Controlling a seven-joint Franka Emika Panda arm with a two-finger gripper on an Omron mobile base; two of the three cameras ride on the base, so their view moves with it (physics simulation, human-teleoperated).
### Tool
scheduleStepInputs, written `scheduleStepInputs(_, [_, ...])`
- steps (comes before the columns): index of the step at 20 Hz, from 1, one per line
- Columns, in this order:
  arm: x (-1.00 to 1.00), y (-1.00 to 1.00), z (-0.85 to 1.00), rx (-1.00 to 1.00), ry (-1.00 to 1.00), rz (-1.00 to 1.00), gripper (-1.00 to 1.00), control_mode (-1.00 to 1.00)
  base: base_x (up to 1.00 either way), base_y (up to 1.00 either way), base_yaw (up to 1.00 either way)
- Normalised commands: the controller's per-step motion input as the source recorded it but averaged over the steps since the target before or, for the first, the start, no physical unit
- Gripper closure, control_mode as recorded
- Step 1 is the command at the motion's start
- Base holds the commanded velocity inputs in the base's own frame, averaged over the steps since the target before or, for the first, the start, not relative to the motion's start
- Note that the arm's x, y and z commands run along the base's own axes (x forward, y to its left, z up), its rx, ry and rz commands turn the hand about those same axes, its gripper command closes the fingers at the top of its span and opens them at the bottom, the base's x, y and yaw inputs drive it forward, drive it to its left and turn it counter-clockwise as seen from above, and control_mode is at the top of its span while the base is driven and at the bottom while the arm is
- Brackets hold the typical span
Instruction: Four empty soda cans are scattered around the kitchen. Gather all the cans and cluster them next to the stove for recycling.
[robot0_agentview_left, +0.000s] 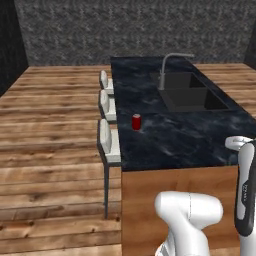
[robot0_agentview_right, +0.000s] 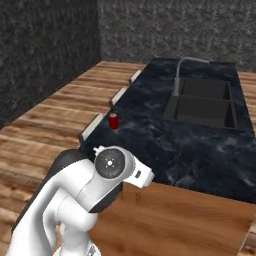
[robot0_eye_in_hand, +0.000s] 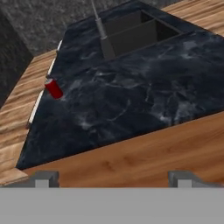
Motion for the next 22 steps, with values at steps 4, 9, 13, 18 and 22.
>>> scheduleStepInputs(4, [0.00,0.00,0.00,0.00,0.00,0.00,-1.00,1.00,0.85,0.31,-0.05])
scheduleStepInputs(9, [0.00,0.00,0.00,0.00,0.00,0.00,-1.00,1.00,0.87,0.19,-0.01])
scheduleStepInputs(13, [0.00,0.00,0.00,0.00,0.00,0.00,-1.00,1.00,0.73,0.17,0.00])
scheduleStepInputs(18, [0.00,0.00,0.00,0.00,0.00,0.00,-1.00,1.00,0.58,0.33,0.00])
scheduleStepInputs(22, [0.00,0.00,0.00,0.00,0.00,0.00,-1.00,1.00,0.21,0.91,0.00])
